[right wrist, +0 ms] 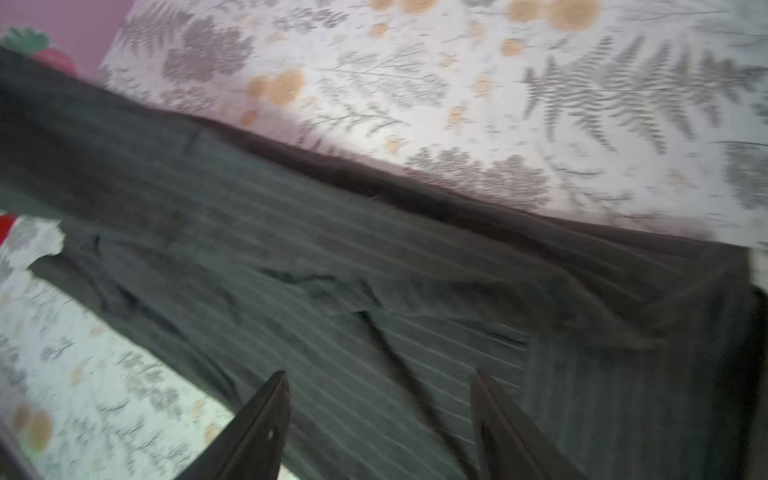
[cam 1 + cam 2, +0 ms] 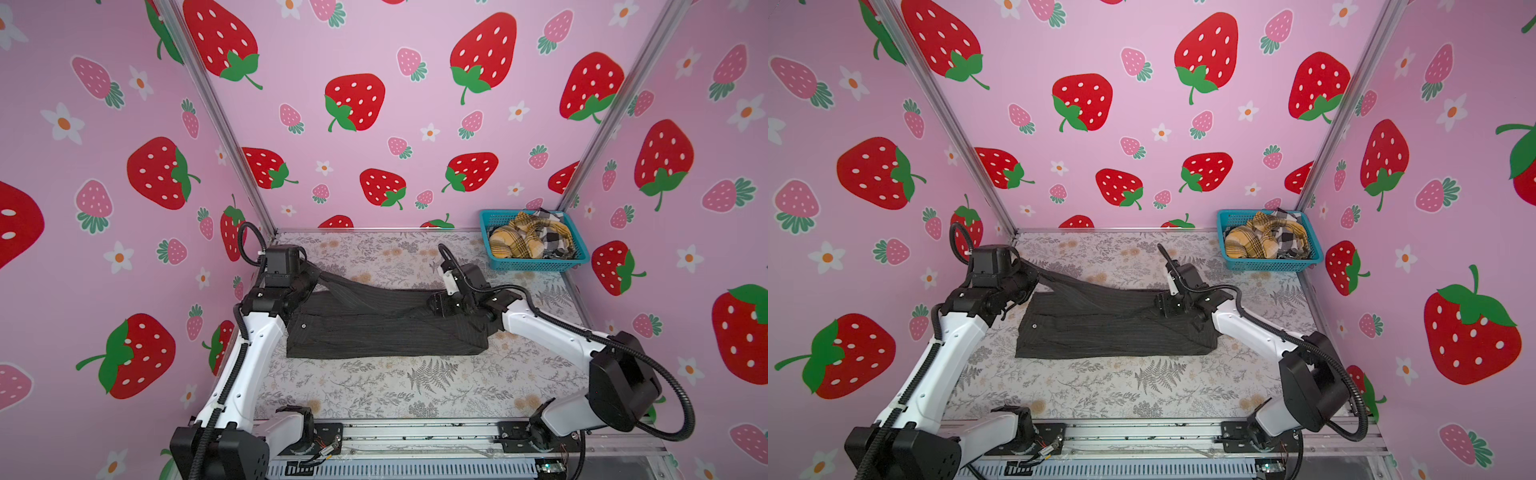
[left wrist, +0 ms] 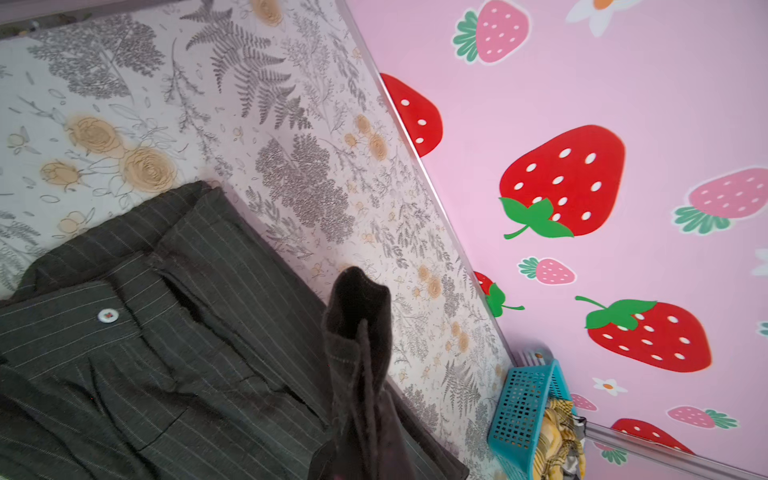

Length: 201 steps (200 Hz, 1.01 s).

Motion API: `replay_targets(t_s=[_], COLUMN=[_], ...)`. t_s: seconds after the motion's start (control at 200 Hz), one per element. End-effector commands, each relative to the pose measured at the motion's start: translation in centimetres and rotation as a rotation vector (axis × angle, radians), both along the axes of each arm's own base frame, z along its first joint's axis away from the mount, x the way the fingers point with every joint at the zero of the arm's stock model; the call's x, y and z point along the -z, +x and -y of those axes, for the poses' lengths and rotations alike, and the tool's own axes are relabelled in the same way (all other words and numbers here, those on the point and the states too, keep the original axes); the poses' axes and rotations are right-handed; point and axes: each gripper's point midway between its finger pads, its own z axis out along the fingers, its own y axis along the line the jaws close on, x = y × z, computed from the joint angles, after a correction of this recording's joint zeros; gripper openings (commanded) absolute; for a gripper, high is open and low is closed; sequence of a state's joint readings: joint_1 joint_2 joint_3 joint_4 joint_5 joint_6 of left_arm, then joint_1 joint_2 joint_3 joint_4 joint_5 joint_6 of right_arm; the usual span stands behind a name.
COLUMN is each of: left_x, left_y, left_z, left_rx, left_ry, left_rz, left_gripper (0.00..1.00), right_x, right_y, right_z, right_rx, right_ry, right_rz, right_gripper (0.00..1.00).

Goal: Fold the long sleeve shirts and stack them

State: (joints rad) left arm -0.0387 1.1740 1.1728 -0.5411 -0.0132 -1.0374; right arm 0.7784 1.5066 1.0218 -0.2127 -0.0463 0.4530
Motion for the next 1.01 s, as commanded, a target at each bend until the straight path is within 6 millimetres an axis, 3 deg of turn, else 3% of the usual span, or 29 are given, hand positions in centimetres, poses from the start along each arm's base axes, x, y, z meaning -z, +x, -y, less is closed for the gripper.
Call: replay_targets(t_s=[0.0,0.13,0.295,0.425,0.56,0.77,1.0], left_x=[-4.1,-3.6,-2.7,-2.2,-1.0,5.4,13.0], left_y=[1.1,1.3,1.3,1.7,2.4,3.6,3.8], left_z=[0.2,0.2,0.1,0.0,-0.4,-2.5,-6.3], left_rx=[-0.002,-0.003,-0.005,-0.005,-0.007,0.028,0.014], left_ry=[-0.006,-0.008,0.008,0.015,0.056,0.111,0.218], left_rz=[0.099,0.091,0.071,0.061,0.044,-0.080,-0.239], left_gripper=[0.00,0.00,0.00,0.00,0.00,0.00,0.00], right_x=[3.5,4.5,6.8,7.5,9.9,13.5,14.6], right_y=[-0.6,0.7,2.7,2.6,1.8,0.9,0.3], right_z=[-1.1,-3.5,-4.4,-5.2,-4.7,-2.8,-2.5], right_rx=[0.057,0.068,0.081,0.051,0.038,0.066,0.053], right_ry=[-0.064,-0.115,-0.227,-0.233,-0.264,-0.291,-0.308], right_rz=[-0.044,-0.029,-0.034,-0.044,-0.090,-0.182,-0.212], right_gripper=[0.70,0.67,0.65,0.64,0.59,0.52,0.48])
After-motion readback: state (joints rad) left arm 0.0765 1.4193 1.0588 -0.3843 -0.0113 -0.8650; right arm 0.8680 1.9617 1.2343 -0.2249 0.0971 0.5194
